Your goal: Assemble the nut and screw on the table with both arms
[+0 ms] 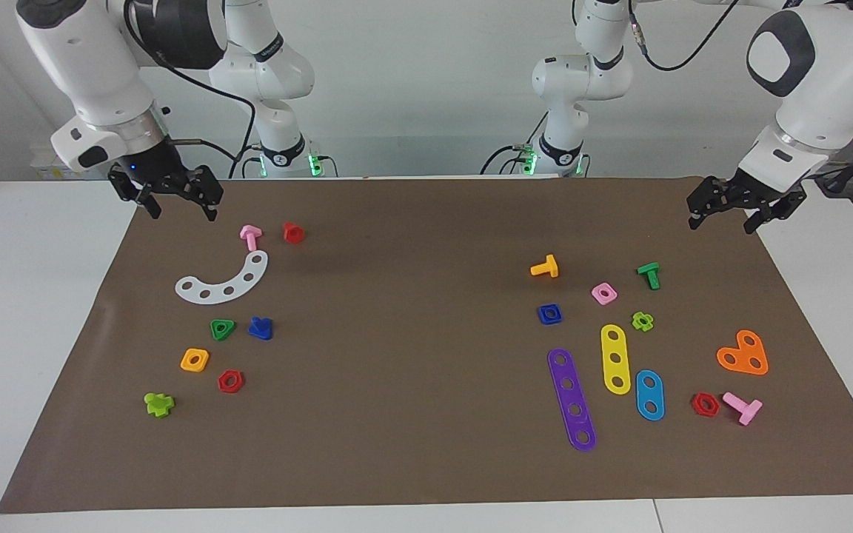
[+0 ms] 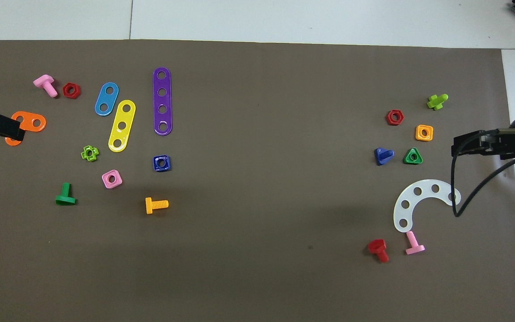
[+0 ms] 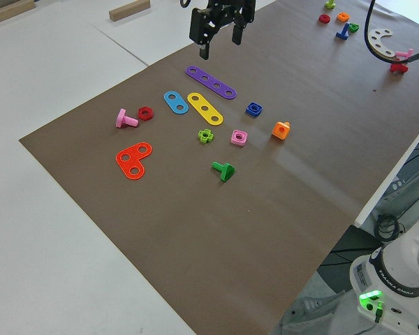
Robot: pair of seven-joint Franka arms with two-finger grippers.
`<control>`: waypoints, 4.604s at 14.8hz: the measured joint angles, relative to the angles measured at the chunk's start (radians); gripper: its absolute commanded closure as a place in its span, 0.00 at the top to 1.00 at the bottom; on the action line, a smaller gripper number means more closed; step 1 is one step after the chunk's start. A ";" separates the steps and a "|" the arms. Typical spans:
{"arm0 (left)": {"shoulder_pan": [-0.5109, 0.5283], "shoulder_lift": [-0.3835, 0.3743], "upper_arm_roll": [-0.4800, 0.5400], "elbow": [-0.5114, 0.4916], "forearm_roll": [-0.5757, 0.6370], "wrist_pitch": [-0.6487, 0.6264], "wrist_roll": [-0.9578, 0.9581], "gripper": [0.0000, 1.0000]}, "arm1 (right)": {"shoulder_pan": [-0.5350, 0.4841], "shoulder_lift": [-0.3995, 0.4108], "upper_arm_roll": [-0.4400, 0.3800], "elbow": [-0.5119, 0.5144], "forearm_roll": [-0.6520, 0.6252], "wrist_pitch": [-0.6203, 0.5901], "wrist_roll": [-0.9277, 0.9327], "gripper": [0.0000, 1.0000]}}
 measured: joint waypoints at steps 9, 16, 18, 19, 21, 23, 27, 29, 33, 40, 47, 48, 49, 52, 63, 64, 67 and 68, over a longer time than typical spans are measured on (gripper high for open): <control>0.000 0.000 0.000 0.000 0.000 0.000 0.000 1.00 | 0.059 0.215 0.002 -0.208 0.033 0.485 -0.113 1.00; 0.000 0.000 0.000 0.000 0.000 0.000 0.000 1.00 | 0.074 0.275 0.001 -0.342 0.033 0.716 -0.185 0.61; 0.000 0.000 0.000 0.000 0.000 0.000 0.000 1.00 | 0.069 0.275 0.001 -0.351 0.033 0.719 -0.209 0.43; 0.000 0.000 0.000 0.000 0.000 0.000 0.000 1.00 | 0.067 0.275 0.001 -0.356 0.033 0.725 -0.219 0.42; 0.000 0.000 0.000 0.000 0.000 0.000 0.000 1.00 | 0.066 0.275 0.001 -0.362 0.033 0.734 -0.226 0.42; 0.000 0.000 0.000 0.000 0.000 0.000 0.000 1.00 | 0.066 0.275 0.001 -0.364 0.033 0.736 -0.227 0.42; 0.000 0.000 0.000 0.000 0.000 0.000 0.000 1.00 | 0.066 0.278 0.001 -0.367 0.033 0.750 -0.227 0.26; 0.000 0.000 0.000 0.000 0.000 0.000 0.000 1.00 | 0.066 0.279 0.001 -0.367 0.033 0.751 -0.227 0.00; 0.000 0.000 0.000 0.000 0.000 0.000 0.000 1.00 | 0.065 0.279 0.000 -0.364 0.034 0.754 -0.224 0.00; 0.000 0.000 0.000 0.000 0.000 0.000 0.000 1.00 | 0.115 0.253 0.007 -0.131 0.035 0.505 -0.009 0.00; 0.000 0.000 0.000 0.000 0.000 0.000 0.000 1.00 | 0.464 0.351 0.015 0.052 0.021 0.525 0.494 0.00; 0.000 0.000 0.000 0.000 0.000 0.000 0.000 1.00 | 0.500 0.388 0.015 0.093 0.010 0.530 0.553 0.00; 0.000 0.000 0.000 0.000 0.000 0.000 0.000 1.00 | 0.528 0.424 0.015 0.131 0.001 0.530 0.599 0.00; 0.000 0.000 0.000 0.000 0.000 0.000 0.000 1.00 | 0.614 0.544 0.014 0.236 -0.050 0.531 0.746 0.00; -0.004 -0.014 -0.015 -0.023 0.000 0.030 0.010 1.00 | 0.682 0.716 0.009 0.368 -0.169 0.510 0.857 0.00; -0.005 -0.016 -0.017 -0.033 0.000 0.040 0.008 1.00 | 0.682 0.716 0.009 0.365 -0.172 0.509 0.857 0.00; -0.027 -0.026 -0.024 -0.078 0.000 0.052 -0.039 0.95 | 0.683 0.716 0.010 0.355 -0.172 0.532 0.857 0.00; -0.043 -0.025 -0.025 -0.089 -0.001 0.054 -0.066 0.95 | 0.683 0.716 0.010 0.351 -0.172 0.549 0.857 0.00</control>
